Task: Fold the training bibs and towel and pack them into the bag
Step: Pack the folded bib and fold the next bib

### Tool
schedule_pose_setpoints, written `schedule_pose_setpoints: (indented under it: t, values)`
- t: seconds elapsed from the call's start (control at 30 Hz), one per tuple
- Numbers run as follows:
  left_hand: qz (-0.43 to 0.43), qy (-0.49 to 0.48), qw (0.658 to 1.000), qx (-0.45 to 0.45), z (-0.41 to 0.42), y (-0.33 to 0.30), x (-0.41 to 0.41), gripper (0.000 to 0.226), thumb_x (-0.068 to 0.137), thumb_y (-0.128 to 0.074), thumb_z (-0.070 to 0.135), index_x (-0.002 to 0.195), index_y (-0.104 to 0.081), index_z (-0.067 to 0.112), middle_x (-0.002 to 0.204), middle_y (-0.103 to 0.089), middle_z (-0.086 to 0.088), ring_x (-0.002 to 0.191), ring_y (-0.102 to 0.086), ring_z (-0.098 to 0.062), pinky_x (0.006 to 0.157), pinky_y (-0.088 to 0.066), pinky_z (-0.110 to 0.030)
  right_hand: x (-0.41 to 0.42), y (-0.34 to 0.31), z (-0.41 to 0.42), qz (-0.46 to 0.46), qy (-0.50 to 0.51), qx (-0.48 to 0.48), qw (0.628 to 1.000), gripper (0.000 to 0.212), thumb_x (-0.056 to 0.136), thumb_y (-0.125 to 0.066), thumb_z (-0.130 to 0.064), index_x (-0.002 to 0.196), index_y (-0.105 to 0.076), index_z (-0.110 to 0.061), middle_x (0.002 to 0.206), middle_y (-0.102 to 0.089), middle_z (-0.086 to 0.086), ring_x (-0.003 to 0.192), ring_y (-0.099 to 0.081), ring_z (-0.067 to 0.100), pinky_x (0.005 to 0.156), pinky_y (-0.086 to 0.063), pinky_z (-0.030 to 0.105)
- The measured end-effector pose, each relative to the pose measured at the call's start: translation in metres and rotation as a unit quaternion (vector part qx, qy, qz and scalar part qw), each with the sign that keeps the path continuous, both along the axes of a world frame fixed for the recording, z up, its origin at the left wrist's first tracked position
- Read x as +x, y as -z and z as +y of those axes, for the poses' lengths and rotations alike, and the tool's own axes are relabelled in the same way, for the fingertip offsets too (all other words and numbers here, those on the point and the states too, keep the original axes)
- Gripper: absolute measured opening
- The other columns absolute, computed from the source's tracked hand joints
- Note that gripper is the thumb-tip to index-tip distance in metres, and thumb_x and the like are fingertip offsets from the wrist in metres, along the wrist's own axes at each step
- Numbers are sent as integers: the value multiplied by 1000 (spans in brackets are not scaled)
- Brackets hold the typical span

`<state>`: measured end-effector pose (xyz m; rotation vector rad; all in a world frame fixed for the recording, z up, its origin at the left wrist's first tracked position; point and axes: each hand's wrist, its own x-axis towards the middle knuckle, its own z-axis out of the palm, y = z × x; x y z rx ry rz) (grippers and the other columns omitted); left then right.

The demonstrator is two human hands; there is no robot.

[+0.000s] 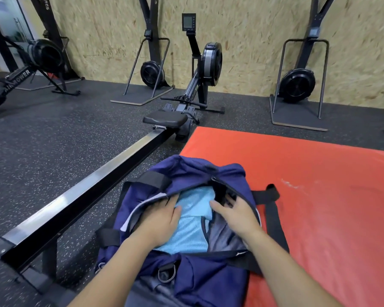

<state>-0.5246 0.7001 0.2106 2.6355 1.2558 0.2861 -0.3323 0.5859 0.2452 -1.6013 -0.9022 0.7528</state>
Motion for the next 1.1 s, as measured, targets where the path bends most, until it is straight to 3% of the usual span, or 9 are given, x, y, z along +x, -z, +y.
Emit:
schedule_pose_setpoints:
  t: [0.07, 0.13, 0.27, 0.47, 0.63, 0.73, 0.87, 0.97, 1.1]
  values:
    - [-5, 19, 998, 53, 2, 2, 1, 74, 92, 0, 54, 159, -18, 28, 160, -33, -3, 145, -32, -24, 119, -21, -35, -19, 1, 5, -217, -31, -64, 974, 50, 98, -57, -33, 146, -46, -27, 150, -48, -8, 140, -42, 10, 120, -28, 36]
    - [-16, 30, 997, 68, 4, 6, 1, 72, 93, -3, 51, 158, -23, 26, 163, -26, -6, 150, -26, -25, 122, -12, -34, -48, -2, 10, -440, 33, -59, 896, 59, 101, -39, -34, 156, -31, -17, 164, -25, 4, 151, -22, 20, 124, -12, 37]
    - [-1, 55, 995, 80, 7, 11, -4, 71, 93, -11, 49, 158, -20, 23, 166, -17, -5, 153, -17, -22, 123, -15, -39, -88, -1, 20, -561, 1, 26, 827, 71, 90, -38, -32, 156, -28, -8, 165, -19, 10, 154, -13, 25, 122, -12, 46]
    - [-54, 43, 995, 78, 8, 12, -1, 75, 95, -4, 51, 158, -23, 15, 165, -14, 4, 152, -9, -7, 123, -2, -28, -65, 42, 22, -482, -43, -99, 870, 85, 88, 2, -55, 159, -11, -10, 168, -3, 7, 155, 3, 16, 122, 7, 32]
    - [-24, 44, 997, 57, 8, 7, 1, 87, 86, 11, 54, 160, -12, 15, 166, -1, 5, 146, 11, 2, 121, 9, -22, -66, 39, 25, -475, -41, -113, 872, 93, 81, 10, -54, 160, -11, -10, 168, -4, 7, 155, 2, 17, 123, 9, 31]
    - [13, 41, 999, 33, 10, -2, 3, 94, 79, 15, 57, 160, -9, 14, 168, 0, 1, 153, 6, -8, 123, 7, -25, -65, 32, 29, -467, -64, -151, 869, 98, 76, 15, -55, 160, -7, -9, 168, -1, 7, 154, 6, 17, 120, 14, 29]
    - [-18, 32, 999, 3, -1, -25, -7, 100, 79, 5, 71, 159, -18, 16, 167, -14, 1, 154, -7, -12, 125, -6, -33, -61, 3, 15, -428, -119, -157, 882, 69, 104, -26, -47, 160, -5, -11, 168, -1, 4, 154, 4, 15, 123, 6, 30]
    - [-89, 52, 995, 1, -23, -40, -28, 106, 78, 4, 88, 158, -24, 23, 162, -16, 13, 152, -8, -6, 124, -8, -29, -54, -18, -11, -370, -124, -79, 917, 68, 103, -48, -39, 159, -17, -18, 166, -14, -2, 153, -8, 12, 124, -6, 26]
    - [-140, 82, 986, 27, -69, -72, -42, 88, 90, -17, 78, 158, -24, 24, 160, -16, 18, 151, -6, 0, 118, -1, -14, -49, -47, -57, -317, -128, -7, 940, 70, 100, -57, -37, 158, -22, -23, 165, -17, -11, 151, -13, 4, 123, -16, 27]
